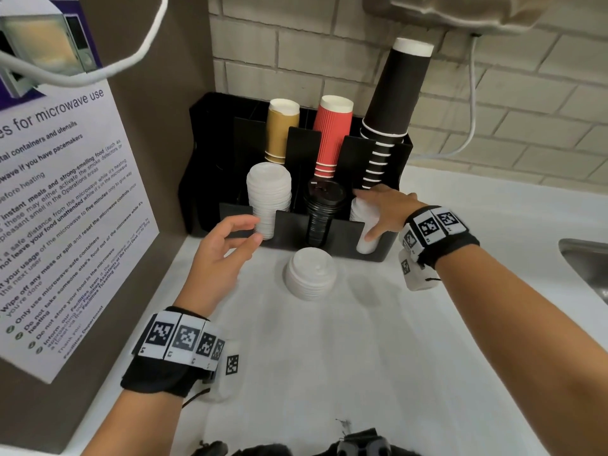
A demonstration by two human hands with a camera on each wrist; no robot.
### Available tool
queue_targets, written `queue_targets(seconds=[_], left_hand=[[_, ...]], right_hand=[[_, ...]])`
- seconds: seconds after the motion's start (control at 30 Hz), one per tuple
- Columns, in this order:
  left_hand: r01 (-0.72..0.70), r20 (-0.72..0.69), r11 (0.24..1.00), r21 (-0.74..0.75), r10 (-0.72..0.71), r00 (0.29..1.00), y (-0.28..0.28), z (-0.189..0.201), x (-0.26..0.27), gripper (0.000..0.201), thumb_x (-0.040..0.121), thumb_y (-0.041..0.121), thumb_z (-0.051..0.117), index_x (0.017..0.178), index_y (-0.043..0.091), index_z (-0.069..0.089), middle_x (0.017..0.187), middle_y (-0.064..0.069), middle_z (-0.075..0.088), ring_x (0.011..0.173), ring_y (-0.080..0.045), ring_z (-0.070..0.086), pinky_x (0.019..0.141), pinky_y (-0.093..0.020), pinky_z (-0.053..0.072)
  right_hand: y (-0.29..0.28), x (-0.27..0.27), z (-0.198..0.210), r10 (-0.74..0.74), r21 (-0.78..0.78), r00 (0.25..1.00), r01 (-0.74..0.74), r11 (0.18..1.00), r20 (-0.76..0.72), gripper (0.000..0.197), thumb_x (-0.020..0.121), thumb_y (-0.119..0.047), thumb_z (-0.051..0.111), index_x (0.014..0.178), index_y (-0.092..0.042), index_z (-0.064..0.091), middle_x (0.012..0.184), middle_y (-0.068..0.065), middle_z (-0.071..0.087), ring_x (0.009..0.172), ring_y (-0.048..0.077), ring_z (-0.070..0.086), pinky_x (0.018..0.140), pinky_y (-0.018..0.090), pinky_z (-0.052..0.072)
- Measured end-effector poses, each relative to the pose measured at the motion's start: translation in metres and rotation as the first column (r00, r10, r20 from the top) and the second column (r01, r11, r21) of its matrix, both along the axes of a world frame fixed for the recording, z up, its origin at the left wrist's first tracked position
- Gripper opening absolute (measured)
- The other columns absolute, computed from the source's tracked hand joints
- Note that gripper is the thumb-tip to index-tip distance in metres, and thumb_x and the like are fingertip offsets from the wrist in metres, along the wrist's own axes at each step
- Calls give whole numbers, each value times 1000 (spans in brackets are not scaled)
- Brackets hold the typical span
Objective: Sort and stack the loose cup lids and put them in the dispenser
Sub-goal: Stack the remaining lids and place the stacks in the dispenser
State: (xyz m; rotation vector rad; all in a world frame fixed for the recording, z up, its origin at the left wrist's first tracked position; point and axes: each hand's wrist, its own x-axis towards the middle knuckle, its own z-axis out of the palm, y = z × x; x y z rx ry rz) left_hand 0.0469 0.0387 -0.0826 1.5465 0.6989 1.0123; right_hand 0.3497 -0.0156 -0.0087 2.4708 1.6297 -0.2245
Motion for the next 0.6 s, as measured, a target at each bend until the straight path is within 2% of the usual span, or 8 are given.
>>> queue_targets(seconds=[0.07, 0.13, 0.17, 0.23, 0.3, 0.37, 0.5, 0.6], left_hand=[[8, -8, 1000, 11, -8, 1000, 2, 0, -2, 23, 91, 21, 63, 106, 39, 65, 106, 19, 64, 92, -3, 63, 89, -33, 52], [17, -8, 1000, 9, -17, 1000, 2, -1, -3, 23, 92, 19, 63, 104, 38, 65, 105, 14, 64, 90, -6, 63, 86, -32, 52], [19, -6, 1000, 8, -19, 1000, 3, -2, -3, 24, 92, 17, 63, 104, 37, 65, 104, 12, 64, 89, -7, 63, 85, -31, 52], [18, -4, 1000, 4, -18, 1000, 2, -3, -3, 24, 92, 15, 62, 104, 35, 65, 102, 11, 64, 89, -8, 63, 84, -29, 51], [16, 1, 1000, -2, -16, 1000, 2, -3, -3, 23, 92, 14, 62, 104, 33, 65, 101, 10, 64, 89, -9, 62, 85, -30, 51], [16, 5, 1000, -4, -16, 1000, 2, -3, -4, 23, 92, 13, 62, 105, 32, 65, 100, 9, 63, 90, -11, 62, 85, -30, 51], [16, 5, 1000, -5, -16, 1000, 2, -3, -5, 23, 92, 13, 62, 105, 32, 65, 99, 10, 64, 88, -11, 62, 83, -28, 51], [13, 9, 1000, -3, -13, 1000, 2, -5, -7, 23, 92, 13, 63, 105, 33, 65, 97, 13, 65, 86, -9, 62, 81, -26, 51]], right_hand=[[-6, -7, 8, 18, 195, 998, -7, 981, -53, 96, 72, -32, 80, 149, -33, 23, 149, 7, 29, 135, 32, 33, 107, 53, 30], [-12, -23, 11, 148, 435, 974, -60, 898, -171, 75, 75, -27, 78, 141, -26, 42, 136, 10, 44, 124, 29, 45, 103, 45, 38], [-14, -34, 9, 226, 482, 945, -89, 871, -235, 63, 77, -26, 77, 134, -21, 50, 126, 9, 52, 115, 24, 52, 99, 40, 43], [-16, -60, -3, 306, 388, 892, -167, 907, -333, 51, 80, -30, 75, 126, -18, 58, 114, 5, 60, 101, 14, 57, 93, 33, 48], [-15, -80, -25, 314, 206, 889, -256, 944, -334, 60, 80, -39, 74, 133, -22, 53, 122, 6, 56, 108, 17, 54, 96, 32, 46], [-13, -91, -46, 293, 102, 902, -275, 956, -318, 76, 74, -45, 77, 140, -27, 44, 130, 7, 47, 118, 22, 48, 102, 35, 42], [-4, -96, -70, 241, 60, 917, -234, 970, -318, 89, 66, -47, 82, 142, -32, 37, 131, 6, 38, 117, 26, 47, 96, 35, 46], [0, -96, -78, 229, 71, 929, -218, 973, -292, 86, 66, -43, 82, 139, -30, 40, 126, 7, 40, 111, 28, 51, 86, 31, 45]])
